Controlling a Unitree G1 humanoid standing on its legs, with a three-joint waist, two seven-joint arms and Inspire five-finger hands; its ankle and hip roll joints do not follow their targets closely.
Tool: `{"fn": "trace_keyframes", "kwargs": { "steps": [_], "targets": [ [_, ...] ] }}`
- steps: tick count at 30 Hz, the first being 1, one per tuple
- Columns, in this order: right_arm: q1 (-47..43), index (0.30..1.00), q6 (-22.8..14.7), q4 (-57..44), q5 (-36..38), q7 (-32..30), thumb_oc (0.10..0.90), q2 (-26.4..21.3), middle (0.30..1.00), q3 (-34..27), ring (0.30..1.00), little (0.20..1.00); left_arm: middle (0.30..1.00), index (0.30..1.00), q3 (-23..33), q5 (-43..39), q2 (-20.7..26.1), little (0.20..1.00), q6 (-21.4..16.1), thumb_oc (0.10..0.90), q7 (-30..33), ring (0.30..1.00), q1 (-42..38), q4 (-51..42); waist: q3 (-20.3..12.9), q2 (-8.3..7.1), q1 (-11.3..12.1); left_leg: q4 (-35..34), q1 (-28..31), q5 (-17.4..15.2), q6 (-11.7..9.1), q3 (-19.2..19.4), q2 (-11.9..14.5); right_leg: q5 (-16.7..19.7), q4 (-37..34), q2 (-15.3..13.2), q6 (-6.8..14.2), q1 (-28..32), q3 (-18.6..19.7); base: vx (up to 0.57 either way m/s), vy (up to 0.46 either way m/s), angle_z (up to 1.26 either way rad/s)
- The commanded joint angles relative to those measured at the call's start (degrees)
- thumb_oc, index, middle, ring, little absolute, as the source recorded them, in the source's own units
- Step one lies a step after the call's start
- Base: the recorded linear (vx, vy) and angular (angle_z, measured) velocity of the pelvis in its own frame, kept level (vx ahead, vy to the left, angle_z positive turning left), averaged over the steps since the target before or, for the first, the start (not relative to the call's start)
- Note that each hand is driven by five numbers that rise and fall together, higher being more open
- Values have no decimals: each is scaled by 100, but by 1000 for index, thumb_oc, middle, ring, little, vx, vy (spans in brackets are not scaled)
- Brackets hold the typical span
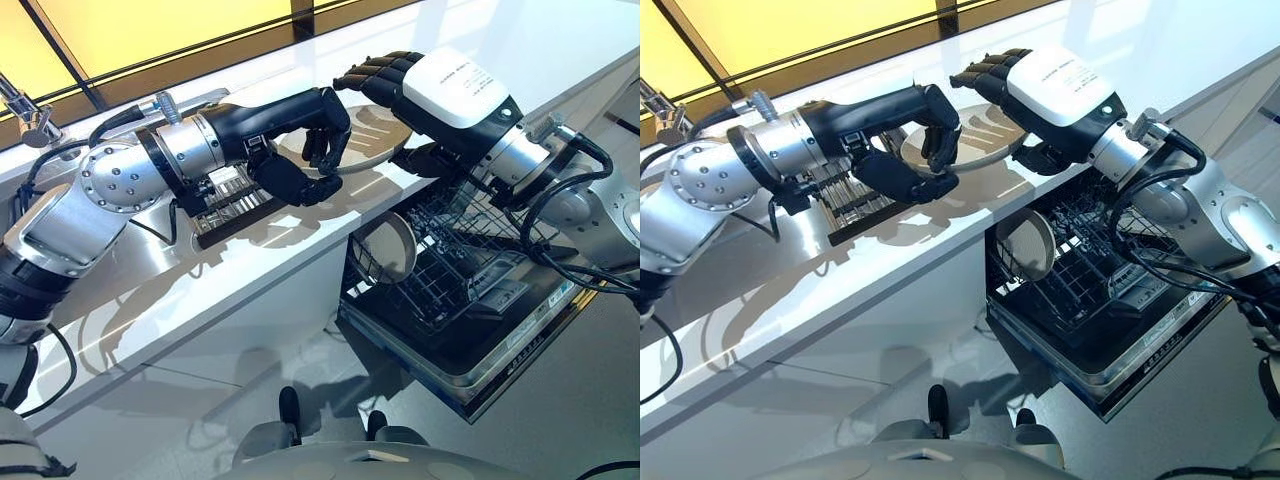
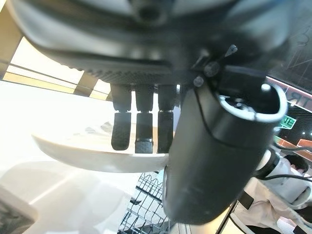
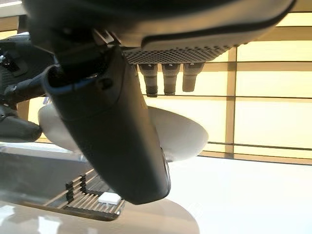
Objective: Pick up plates and place into dishwasher.
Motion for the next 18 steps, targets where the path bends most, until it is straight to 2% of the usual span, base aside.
{"fn": "trace_keyframes", "kwargs": {
  "steps": [1, 3, 9, 18],
  "targets": [
    [-903, 900, 25, -103, 227, -205, 800, 131, 900, 214, 900, 900, 300, 300, 194, -352, -306, 200, -404, 100, 287, 300, -815, 427, -696, -124, 119, 9, 638, -993, -152, -59, -215, 322, 37, 138, 259, -238, -152, 0, 0, 0],
    [-945, 300, 26, -112, 212, -150, 100, 166, 300, 267, 300, 200, 300, 300, 196, -367, -335, 200, -404, 100, 288, 300, -805, 430, -699, -125, 123, 9, 645, -1002, -154, -52, -214, 319, 30, 137, 260, -232, -154, 0, 0, 0],
    [-982, 300, 40, -137, 265, 45, 100, 138, 300, 338, 300, 200, 300, 300, 251, -387, -328, 200, -391, 100, 275, 300, -746, 391, -716, -137, 126, 9, 641, -995, -169, -45, -204, 319, 21, 138, 269, -228, -150, 0, 0, 0],
    [-902, 300, 46, -132, 181, -44, 100, 89, 300, 252, 300, 200, 300, 300, 310, -279, -286, 200, -359, 100, 236, 300, -695, 408, -703, -147, 125, 9, 651, -990, -162, -35, -199, 317, 28, 146, 259, -220, -154, 0, 0, 0]
  ]
}}
